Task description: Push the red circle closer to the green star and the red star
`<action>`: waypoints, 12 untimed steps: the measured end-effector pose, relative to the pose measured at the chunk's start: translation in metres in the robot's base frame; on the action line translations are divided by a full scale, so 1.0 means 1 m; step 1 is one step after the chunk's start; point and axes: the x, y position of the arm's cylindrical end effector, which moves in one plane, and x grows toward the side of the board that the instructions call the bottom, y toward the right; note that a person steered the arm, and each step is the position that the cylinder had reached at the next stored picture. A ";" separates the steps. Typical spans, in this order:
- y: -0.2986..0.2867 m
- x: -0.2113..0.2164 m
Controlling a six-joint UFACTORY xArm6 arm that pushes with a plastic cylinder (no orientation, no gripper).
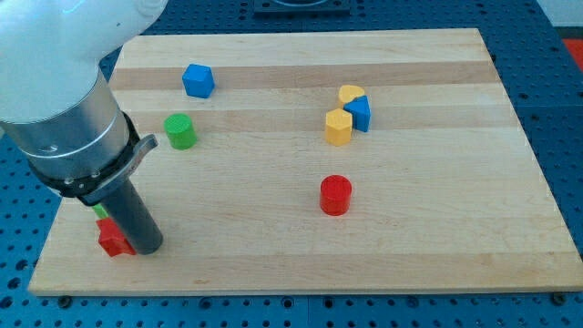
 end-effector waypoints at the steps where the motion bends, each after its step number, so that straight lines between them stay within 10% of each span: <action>1: 0.000 0.000; 8: 0.263 -0.032; 12: 0.199 -0.071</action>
